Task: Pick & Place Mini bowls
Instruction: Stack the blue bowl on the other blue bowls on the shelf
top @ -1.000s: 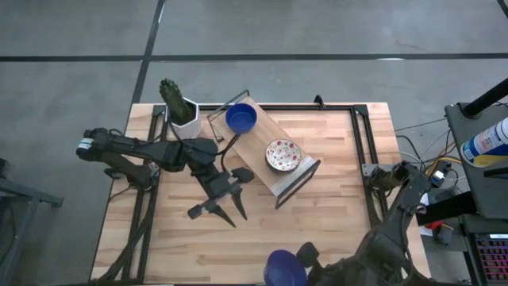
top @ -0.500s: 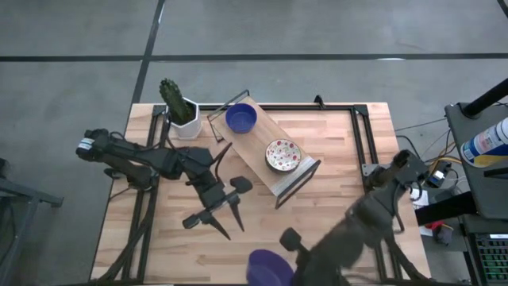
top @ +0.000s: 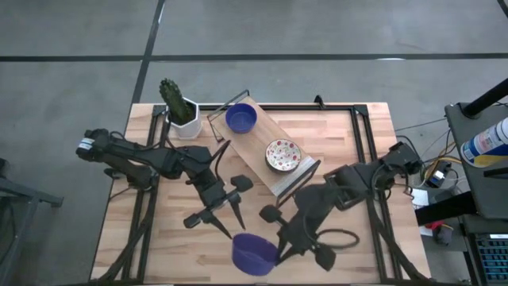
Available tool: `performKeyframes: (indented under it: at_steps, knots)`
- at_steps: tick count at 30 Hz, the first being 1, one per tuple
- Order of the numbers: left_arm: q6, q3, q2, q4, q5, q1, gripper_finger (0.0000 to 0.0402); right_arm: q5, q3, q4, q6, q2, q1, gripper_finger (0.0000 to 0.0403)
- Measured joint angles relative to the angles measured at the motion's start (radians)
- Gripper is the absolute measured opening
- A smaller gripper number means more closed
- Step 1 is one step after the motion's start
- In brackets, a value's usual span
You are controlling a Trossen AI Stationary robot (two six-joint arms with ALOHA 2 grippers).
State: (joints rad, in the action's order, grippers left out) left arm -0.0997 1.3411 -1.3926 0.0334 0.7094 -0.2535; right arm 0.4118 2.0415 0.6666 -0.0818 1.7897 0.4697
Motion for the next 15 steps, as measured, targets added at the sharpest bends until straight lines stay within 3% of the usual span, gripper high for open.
performKeyframes:
  at_steps: [15]
  knots:
    - [0.054,0.000,0.003,-0.005,0.143,0.001,0.0150,0.031,0.000,0.018,0.023,-0.008,-0.112,0.0008]
